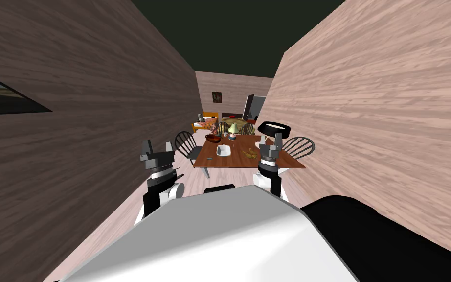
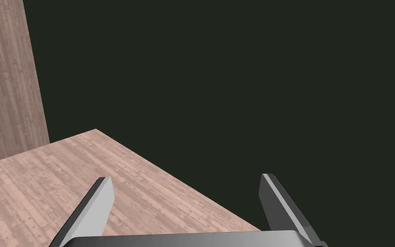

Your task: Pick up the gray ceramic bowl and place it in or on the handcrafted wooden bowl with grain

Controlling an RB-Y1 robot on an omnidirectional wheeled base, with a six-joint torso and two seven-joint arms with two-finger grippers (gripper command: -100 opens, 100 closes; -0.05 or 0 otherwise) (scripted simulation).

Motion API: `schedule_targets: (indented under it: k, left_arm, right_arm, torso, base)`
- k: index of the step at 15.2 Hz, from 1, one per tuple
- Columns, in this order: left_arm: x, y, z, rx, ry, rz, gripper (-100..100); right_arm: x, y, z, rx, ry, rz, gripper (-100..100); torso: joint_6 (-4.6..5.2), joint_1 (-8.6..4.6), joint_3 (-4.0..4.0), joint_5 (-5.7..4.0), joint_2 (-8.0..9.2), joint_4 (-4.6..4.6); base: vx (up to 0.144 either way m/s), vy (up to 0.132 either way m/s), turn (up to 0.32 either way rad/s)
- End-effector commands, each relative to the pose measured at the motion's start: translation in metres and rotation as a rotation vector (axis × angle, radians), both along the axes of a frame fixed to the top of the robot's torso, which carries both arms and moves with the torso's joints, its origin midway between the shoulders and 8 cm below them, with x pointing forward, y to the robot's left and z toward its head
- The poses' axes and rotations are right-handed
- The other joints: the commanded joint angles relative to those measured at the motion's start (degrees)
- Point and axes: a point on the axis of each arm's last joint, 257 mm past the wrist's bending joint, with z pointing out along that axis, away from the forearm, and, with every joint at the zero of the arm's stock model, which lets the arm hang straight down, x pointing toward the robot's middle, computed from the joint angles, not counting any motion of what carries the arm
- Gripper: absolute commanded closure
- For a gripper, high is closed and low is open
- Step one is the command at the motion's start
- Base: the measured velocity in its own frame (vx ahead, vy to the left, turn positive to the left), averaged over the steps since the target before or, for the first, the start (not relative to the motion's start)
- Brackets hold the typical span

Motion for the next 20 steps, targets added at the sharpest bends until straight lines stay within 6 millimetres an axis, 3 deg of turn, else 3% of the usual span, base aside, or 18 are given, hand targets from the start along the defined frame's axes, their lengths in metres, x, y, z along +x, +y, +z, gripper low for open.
schedule_targets:
  k: [1,8,12,13,14,15,16,17,18,19,20]
  left_arm:
    - [0.000,0.000,0.000,0.000,0.000,0.000,0]
    - [0.000,0.000,0.000,0.000,0.000,0.000,0]
    - [0.000,0.000,0.000,0.000,0.000,0.000,0]
    - [0.000,0.000,0.000,0.000,0.000,0.000,0]
    - [0.000,0.000,0.000,0.000,0.000,0.000,0]
    - [0.000,0.000,0.000,0.000,0.000,0.000,0]
    - [0.000,0.000,0.000,0.000,0.000,0.000,0]
    - [0.000,0.000,0.000,0.000,0.000,0.000,0]
    - [0.000,0.000,0.000,0.000,0.000,0.000,0]
    - [0.000,0.000,0.000,0.000,0.000,0.000,0]
    - [0.000,0.000,0.000,0.000,0.000,0.000,0]
  right_arm:
    - [0.009,0.007,-0.008,-0.047,0.033,0.012,-100]
    - [0.034,0.022,-0.041,-0.173,0.137,0.025,-100]
    - [0.057,0.033,-0.082,-0.308,0.247,0.026,-100]
    - [0.057,0.033,-0.082,-0.309,0.247,0.026,-100]
    - [0.065,0.036,-0.099,-0.362,0.289,0.025,-100]
    - [0.065,0.036,-0.099,-0.362,0.289,0.025,-100]
    - [0.072,0.039,-0.118,-0.420,0.331,0.023,-100]
    - [0.072,0.039,-0.118,-0.420,0.331,0.023,-100]
    - [0.078,0.040,-0.137,-0.479,0.375,0.019,-100]
    - [0.078,0.040,-0.138,-0.482,0.376,0.020,-100]
    - [0.084,0.040,-0.159,-0.544,0.420,0.015,-100]
  torso:
    - [0.00,0.00,0.00,0.00,0.00,0.00]
    - [-0.03,0.23,-0.03,0.05,-0.06,-0.02]
    - [-0.03,0.31,-0.06,0.07,-0.10,-0.02]
    - [-0.03,0.29,-0.06,0.07,-0.10,-0.03]
    - [-0.02,0.25,-0.06,0.06,-0.10,-0.03]
    - [-0.04,0.26,-0.06,0.05,-0.10,-0.03]
    - [-0.02,0.27,-0.06,0.06,-0.09,-0.02]
    - [-0.03,0.32,-0.06,0.06,-0.09,-0.03]
    - [-0.02,0.33,-0.05,0.07,-0.09,-0.02]
    - [-0.04,0.33,-0.07,0.07,-0.11,-0.03]
    - [-0.02,0.31,-0.07,0.07,-0.11,-0.03]
  base:
    - [0.001,0.017,0.073]
    - [0.007,0.050,0.092]
    - [0.018,0.072,0.135]
    - [0.020,0.055,0.101]
    - [0.017,0.064,0.141]
    - [0.018,0.066,0.111]
    - [0.019,0.082,0.121]
    - [0.020,0.080,0.120]
    - [0.027,0.081,0.153]
    - [0.026,0.070,0.128]
    - [0.022,0.071,0.170]
